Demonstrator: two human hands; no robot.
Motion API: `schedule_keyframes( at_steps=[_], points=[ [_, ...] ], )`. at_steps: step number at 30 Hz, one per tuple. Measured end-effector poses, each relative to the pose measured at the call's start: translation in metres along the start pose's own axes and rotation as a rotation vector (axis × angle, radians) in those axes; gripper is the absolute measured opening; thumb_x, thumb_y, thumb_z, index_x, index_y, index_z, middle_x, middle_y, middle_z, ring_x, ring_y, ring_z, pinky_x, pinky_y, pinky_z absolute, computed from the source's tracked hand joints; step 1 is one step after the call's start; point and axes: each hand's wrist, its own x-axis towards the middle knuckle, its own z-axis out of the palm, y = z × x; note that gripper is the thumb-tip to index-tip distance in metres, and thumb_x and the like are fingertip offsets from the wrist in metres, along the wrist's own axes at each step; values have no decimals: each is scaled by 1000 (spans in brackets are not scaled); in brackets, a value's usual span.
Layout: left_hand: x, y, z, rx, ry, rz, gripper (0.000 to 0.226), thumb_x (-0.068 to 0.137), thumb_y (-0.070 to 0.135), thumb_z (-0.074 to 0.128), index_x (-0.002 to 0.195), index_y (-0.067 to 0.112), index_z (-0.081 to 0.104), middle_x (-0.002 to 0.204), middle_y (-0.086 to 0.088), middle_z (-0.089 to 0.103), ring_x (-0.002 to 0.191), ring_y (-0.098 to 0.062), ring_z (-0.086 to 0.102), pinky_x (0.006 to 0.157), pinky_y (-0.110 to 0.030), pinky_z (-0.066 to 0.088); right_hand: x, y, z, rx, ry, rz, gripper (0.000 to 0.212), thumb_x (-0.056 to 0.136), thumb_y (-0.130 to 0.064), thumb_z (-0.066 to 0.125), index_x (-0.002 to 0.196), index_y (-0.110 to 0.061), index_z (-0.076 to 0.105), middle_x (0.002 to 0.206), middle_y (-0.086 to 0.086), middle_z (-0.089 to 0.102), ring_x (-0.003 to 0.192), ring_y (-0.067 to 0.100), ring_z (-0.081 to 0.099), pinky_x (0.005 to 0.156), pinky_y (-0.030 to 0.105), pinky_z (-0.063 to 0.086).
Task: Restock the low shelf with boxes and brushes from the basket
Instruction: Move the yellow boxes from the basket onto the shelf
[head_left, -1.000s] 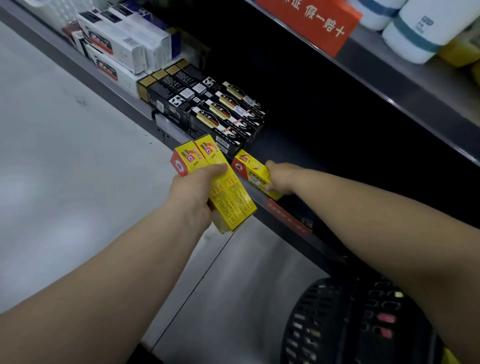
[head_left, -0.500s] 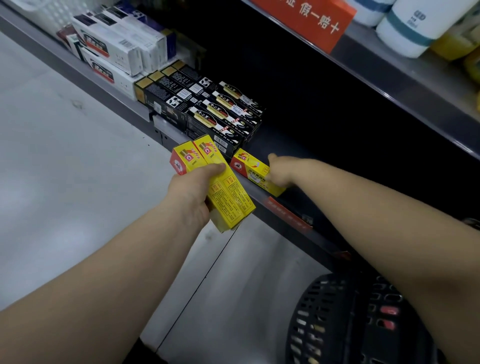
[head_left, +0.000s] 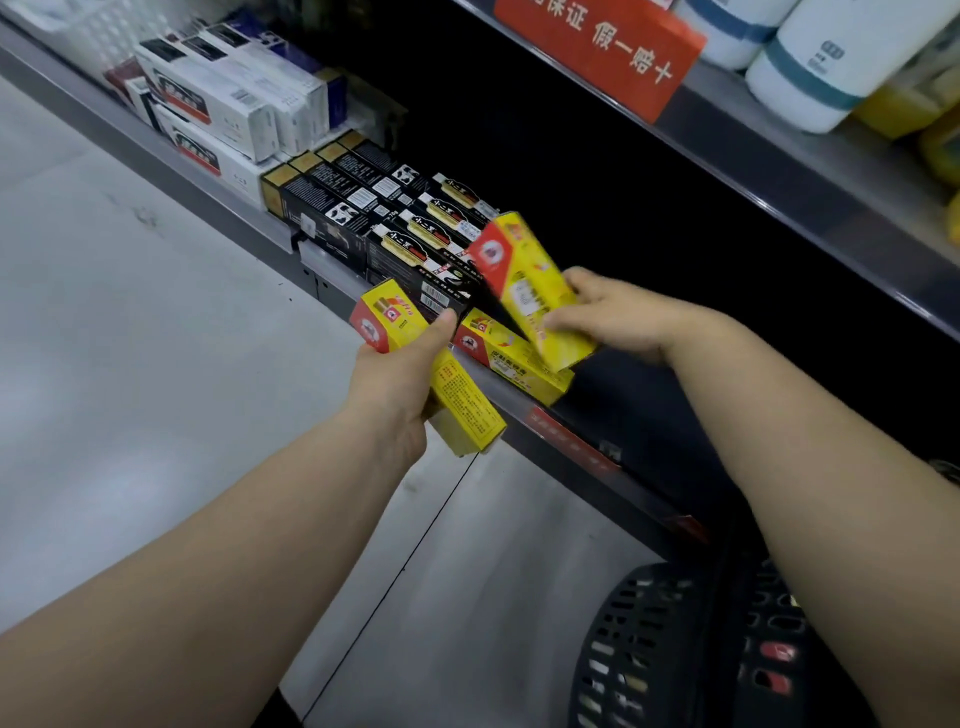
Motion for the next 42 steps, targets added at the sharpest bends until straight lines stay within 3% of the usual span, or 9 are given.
schedule_keyframes(
  at_steps=[3, 6, 19, 23, 26, 30, 36, 39, 42],
  points=[
    [2, 1, 0, -4, 44, -30, 19, 88, 31, 64, 79, 21, 51, 52, 5, 64, 38, -4, 59, 49, -24, 46, 10, 21, -18, -396, 249, 189, 49, 92, -33, 56, 130, -10, 38, 126, 16, 53, 106, 30, 58, 91, 42, 50],
    [3, 1, 1, 7, 71, -76, 22, 90, 35, 59, 77, 21, 47, 49, 2, 62, 53, -12, 58, 53, -27, 42, 25, 34, -7, -650, 225, 355, 62, 93, -43, 51, 141, -12, 29, 135, 22, 38, 116, 39, 49, 93, 44, 47],
    [6, -4, 6, 58, 50, -146, 29, 88, 26, 64, 110, 13, 51, 95, -6, 64, 91, -22, 60, 89, -43, 46, 52, 51, 27, -789, -48, 297, 99, 83, -37, 68, 151, -25, -4, 152, 16, 16, 135, 35, 33, 109, 42, 34],
    [10, -6, 6, 44, 65, -143, 30, 87, 28, 65, 109, 12, 53, 88, -4, 64, 88, -19, 58, 94, -45, 46, 45, 29, 22, -629, 28, 159, 71, 90, -51, 51, 149, -27, 19, 152, 12, 25, 137, 31, 33, 111, 44, 32],
    [13, -5, 4, 64, 98, -120, 32, 85, 31, 67, 108, 11, 57, 95, -3, 64, 89, -18, 55, 94, -43, 45, 21, -1, 25, -276, -172, -6, 47, 72, -73, 55, 112, -49, 52, 125, -9, 56, 117, 12, 53, 103, 37, 41],
    [10, -4, 7, 90, 37, -123, 21, 84, 34, 68, 86, 16, 59, 84, -1, 67, 83, -14, 62, 86, -37, 52, 0, -15, 40, -255, -337, -30, 59, 55, -50, 80, 101, -41, 46, 108, -4, 63, 95, 16, 66, 85, 37, 55],
    [9, -9, 9, 225, -26, -60, 44, 81, 28, 72, 116, 8, 56, 114, -8, 61, 108, -20, 57, 92, -33, 46, 7, -1, 10, -97, -77, -42, 27, 82, -9, 65, 94, -27, 48, 100, 11, 66, 83, 25, 64, 75, 39, 53],
    [9, -11, 9, 286, -32, -40, 36, 81, 16, 71, 113, 8, 57, 111, -9, 58, 111, -23, 53, 97, -36, 45, 9, 23, -15, 64, 228, 28, 27, 90, -14, 56, 115, -20, 47, 110, 13, 64, 78, 15, 62, 66, 26, 51],
    [7, -10, 10, 307, -43, -53, 14, 81, 8, 66, 91, 14, 59, 97, -4, 57, 109, -23, 51, 95, -36, 44, 19, 51, -23, -282, 401, 169, 46, 93, -26, 55, 134, -17, 39, 114, 7, 59, 95, 21, 61, 73, 27, 47]
  ],
)
